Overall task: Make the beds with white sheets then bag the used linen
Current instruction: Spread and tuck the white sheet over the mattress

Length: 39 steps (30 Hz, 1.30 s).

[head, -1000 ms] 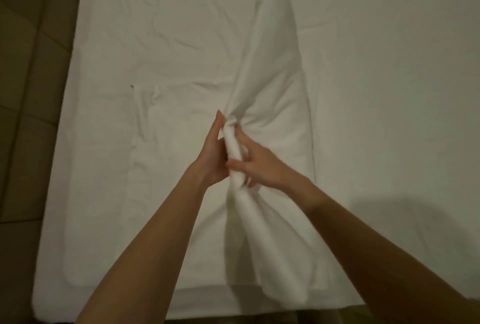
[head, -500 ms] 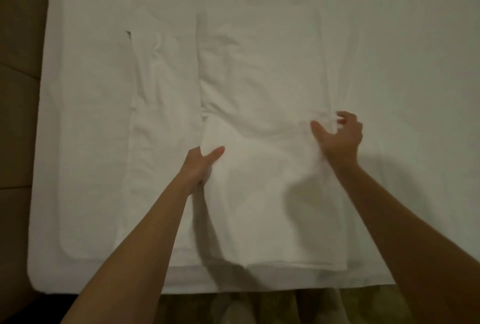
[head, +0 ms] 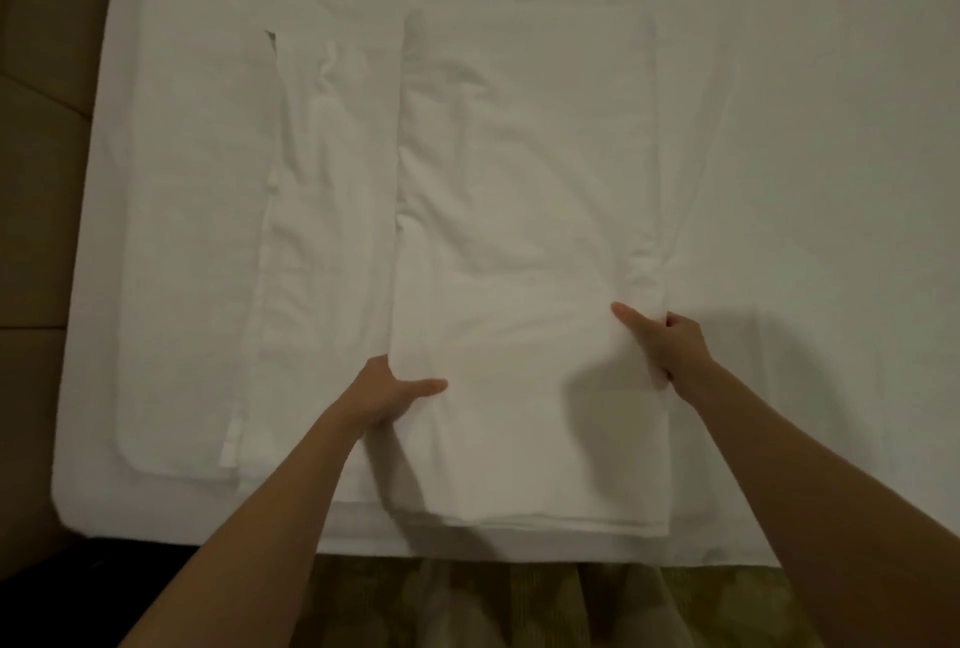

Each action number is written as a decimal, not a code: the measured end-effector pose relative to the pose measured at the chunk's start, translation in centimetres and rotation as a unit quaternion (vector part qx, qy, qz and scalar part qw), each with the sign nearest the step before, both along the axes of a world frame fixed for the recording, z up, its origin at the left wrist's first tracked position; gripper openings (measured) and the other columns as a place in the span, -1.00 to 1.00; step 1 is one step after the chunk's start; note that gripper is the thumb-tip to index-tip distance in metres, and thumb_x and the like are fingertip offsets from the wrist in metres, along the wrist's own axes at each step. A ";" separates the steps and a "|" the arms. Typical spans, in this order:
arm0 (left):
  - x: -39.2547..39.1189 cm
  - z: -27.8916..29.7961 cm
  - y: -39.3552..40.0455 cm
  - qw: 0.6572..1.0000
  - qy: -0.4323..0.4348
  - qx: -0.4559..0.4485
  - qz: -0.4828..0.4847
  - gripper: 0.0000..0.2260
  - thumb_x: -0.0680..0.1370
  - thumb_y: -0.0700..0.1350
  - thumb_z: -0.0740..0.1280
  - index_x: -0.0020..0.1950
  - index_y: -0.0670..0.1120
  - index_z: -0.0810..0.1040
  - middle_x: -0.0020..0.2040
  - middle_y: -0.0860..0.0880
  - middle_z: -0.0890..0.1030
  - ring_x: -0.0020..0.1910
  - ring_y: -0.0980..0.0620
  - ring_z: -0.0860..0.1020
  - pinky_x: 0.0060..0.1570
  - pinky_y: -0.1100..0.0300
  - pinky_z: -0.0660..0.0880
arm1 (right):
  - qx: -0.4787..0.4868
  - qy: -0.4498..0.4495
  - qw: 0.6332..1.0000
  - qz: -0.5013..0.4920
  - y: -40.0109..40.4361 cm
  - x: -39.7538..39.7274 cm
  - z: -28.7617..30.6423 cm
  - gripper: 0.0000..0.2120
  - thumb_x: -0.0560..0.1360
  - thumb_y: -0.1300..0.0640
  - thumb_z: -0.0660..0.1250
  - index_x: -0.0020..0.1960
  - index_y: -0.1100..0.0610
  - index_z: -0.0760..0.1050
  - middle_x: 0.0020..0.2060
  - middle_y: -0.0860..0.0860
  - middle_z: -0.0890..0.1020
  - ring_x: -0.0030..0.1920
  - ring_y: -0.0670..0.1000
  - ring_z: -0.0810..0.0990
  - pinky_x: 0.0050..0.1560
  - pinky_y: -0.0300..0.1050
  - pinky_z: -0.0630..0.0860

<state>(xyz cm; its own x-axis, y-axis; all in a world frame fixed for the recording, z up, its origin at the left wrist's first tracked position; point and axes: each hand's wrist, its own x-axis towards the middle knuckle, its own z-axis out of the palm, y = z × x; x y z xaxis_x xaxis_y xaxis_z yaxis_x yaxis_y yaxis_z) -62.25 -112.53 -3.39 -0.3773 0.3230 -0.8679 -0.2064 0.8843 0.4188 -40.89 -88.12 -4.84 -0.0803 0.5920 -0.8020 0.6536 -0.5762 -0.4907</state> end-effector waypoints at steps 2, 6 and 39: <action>-0.7 0.5 -0.2 0.992 -0.049 -0.064 -0.098 -0.59 0.33 -0.09 0.60 0.12 -0.08 0.58 0.04 -0.01 0.61 -0.01 0.01 0.56 -0.13 0.24 0.52 | -0.028 0.002 1.000 0.010 0.5 0.3 0.1 -0.53 0.35 -0.02 0.54 0.11 0.25 0.59 -0.02 0.12 0.65 -0.04 0.12 0.64 0.00 -0.01 0.57; -3.7 1.5 1.7 0.992 -0.111 -0.050 -0.038 -0.53 0.23 0.04 0.63 0.03 -0.13 0.63 -0.03 -0.06 0.70 -0.11 0.00 0.66 -0.13 0.19 0.58 | 0.008 0.040 0.999 -0.013 2.7 -1.8 0.5 -0.66 0.39 -0.03 0.51 0.04 0.16 0.60 0.01 0.11 0.67 -0.08 0.05 0.63 0.00 -0.11 0.58; -16.9 -2.9 22.3 0.962 0.174 0.128 0.170 -0.63 0.41 0.02 0.52 0.13 -0.13 0.61 0.01 -0.01 0.67 -0.03 0.10 0.64 0.01 0.23 0.58 | 0.088 0.112 0.988 0.053 20.9 -15.3 -3.5 -0.55 0.29 -0.16 0.54 0.07 0.06 0.61 -0.05 -0.07 0.68 -0.06 -0.11 0.66 -0.01 -0.15 0.61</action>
